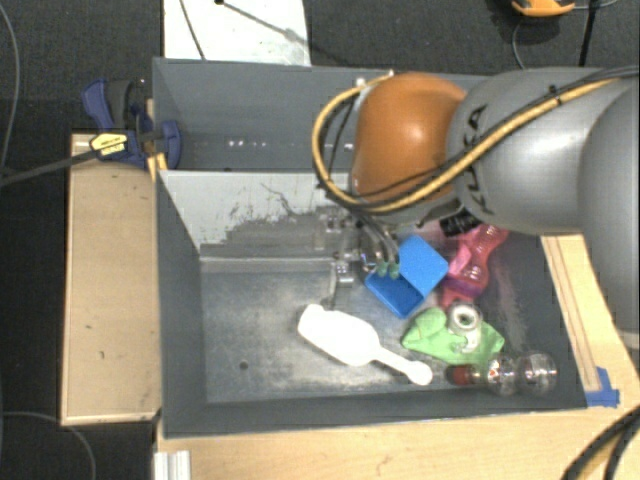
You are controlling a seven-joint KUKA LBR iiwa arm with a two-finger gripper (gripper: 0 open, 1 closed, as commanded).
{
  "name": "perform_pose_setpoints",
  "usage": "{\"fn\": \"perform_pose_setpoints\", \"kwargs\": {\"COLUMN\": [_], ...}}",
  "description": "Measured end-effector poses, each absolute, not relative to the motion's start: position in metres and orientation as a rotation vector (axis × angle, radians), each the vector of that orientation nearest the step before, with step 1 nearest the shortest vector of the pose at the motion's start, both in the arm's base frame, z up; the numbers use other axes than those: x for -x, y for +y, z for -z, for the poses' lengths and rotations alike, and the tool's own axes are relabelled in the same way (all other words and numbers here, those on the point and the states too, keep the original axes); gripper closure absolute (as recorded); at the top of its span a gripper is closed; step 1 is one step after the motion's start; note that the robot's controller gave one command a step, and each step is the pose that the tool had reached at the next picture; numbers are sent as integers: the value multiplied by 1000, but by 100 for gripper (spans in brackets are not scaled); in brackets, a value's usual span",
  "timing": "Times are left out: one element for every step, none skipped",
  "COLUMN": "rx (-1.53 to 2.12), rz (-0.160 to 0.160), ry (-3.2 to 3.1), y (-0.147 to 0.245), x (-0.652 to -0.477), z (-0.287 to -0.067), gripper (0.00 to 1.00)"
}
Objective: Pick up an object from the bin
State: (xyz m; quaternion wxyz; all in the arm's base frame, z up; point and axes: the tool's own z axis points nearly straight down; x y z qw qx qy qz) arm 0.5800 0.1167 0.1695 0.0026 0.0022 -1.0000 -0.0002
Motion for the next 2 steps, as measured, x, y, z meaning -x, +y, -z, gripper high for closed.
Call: {"fn": "perform_pose_setpoints", "kwargs": {"rx": [-2,144], "rz": [2,3], "ry": [-3145,-3143], "y": [116,92], "x": [-582,-539], "z": [-174,-112], "gripper": [0,0]}}
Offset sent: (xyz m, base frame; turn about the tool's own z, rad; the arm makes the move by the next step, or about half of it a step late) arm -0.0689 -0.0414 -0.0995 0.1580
